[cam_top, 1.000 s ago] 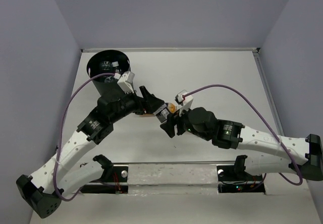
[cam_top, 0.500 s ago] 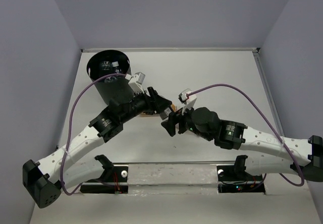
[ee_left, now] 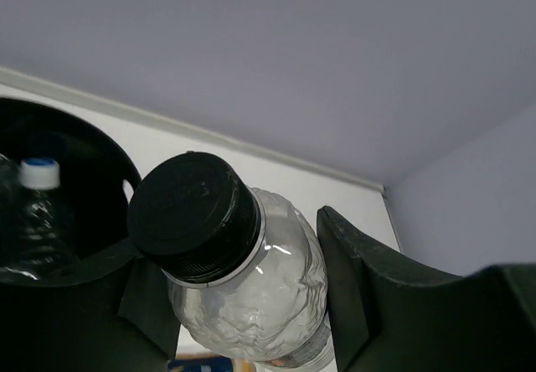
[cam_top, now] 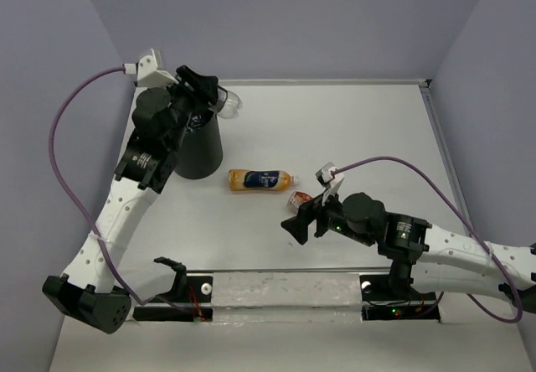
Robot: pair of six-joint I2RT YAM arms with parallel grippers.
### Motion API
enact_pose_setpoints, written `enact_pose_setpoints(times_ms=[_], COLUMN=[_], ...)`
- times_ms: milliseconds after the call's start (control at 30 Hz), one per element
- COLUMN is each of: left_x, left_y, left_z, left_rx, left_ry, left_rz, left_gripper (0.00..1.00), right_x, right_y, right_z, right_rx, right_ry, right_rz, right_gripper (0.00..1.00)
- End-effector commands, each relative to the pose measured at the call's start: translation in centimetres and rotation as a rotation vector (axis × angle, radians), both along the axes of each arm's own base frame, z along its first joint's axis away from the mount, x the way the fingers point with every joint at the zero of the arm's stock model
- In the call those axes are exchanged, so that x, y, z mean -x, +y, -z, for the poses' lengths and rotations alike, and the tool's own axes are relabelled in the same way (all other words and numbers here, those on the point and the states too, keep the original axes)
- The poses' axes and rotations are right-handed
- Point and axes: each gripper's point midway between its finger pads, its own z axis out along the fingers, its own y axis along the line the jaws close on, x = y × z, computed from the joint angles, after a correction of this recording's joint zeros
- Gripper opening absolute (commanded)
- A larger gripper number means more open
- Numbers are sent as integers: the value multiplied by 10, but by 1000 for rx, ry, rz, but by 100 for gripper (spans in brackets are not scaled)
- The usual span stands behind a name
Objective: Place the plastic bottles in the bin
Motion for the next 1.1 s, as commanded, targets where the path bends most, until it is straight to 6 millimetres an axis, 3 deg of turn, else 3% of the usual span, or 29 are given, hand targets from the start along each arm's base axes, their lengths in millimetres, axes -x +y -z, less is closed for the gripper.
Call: enact_pose_setpoints(times_ms=[0,100,200,400,467,500,533,567,600,667,800,833,967,1067], left_x=[-21,-35,-49,-66,-68,-70,-71,-74,-76,-74,-64,-54,-29,-10], left_y=[80,116,143,160,161,162,162,161,158,154,135,132,104,88], left_z=[-45,-45,-28,18,33,34,37,39,41,34,13,1,-9,-6], left_rx=[-93,-126,-210,-306,-326,-323,-325,-327,-328,-313,-250,-208,-152,-146], left_ry=[-83,-74,-30,46,62,56,61,68,76,61,17,-13,-55,-47], left_rz=[-329,-495,-621,-716,-717,-723,-722,-718,-700,-673,-560,-538,-393,-294], left_gripper=[25,25,26,32,45,57,71,91,97,99,99,99,99,99], right_x=[4,-2,-12,-42,-50,-53,-64,-71,-73,-81,-83,-86,-88,-92], right_y=[-7,-15,-25,-55,-61,-62,-70,-73,-72,-77,-63,-61,-52,-52], right_z=[27,39,57,94,103,106,108,113,116,122,135,143,167,186], right_rx=[46,84,148,276,327,343,363,404,416,466,493,510,544,579], right_ry=[27,29,44,140,164,177,185,193,210,214,274,296,351,388], right_rz=[4,55,125,249,245,240,277,283,263,246,124,111,28,24], right_gripper=[96,96,99,100,100,100,100,100,100,100,100,100,100,100])
